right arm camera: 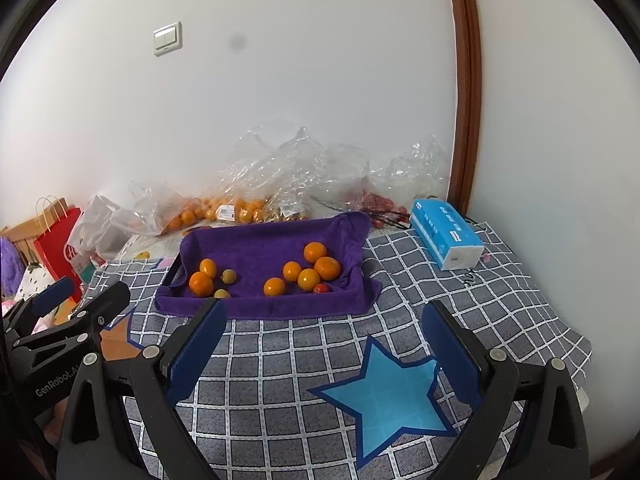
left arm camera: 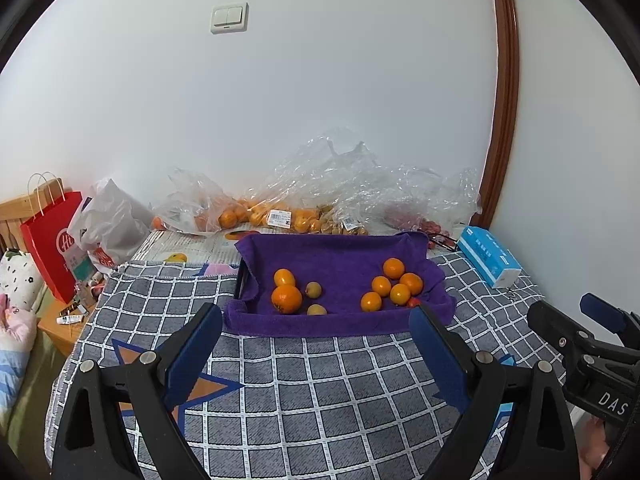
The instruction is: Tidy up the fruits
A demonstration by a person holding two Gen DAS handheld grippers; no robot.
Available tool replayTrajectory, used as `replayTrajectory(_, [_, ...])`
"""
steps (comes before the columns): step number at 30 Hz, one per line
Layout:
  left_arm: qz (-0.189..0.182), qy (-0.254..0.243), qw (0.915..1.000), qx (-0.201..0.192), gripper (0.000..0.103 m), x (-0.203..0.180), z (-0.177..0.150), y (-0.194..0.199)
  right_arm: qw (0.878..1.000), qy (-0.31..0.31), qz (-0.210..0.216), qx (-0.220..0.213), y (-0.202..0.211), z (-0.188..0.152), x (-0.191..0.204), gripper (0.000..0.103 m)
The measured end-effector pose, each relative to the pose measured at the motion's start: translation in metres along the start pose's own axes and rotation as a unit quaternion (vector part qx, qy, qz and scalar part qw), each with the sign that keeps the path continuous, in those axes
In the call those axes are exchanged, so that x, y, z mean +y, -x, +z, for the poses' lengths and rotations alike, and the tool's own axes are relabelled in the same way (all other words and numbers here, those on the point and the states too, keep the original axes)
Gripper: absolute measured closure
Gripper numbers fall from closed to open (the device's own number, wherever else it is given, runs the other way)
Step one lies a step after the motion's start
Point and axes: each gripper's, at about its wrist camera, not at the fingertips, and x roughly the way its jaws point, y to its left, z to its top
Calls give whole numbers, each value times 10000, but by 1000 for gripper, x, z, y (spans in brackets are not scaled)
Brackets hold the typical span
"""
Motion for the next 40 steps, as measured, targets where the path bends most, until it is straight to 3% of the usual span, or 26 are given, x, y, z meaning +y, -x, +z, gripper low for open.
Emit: replayTrajectory(40, [11,84,10000,-36,8,5,-3,9,10000,-14,-65,-64,7,0,6,6])
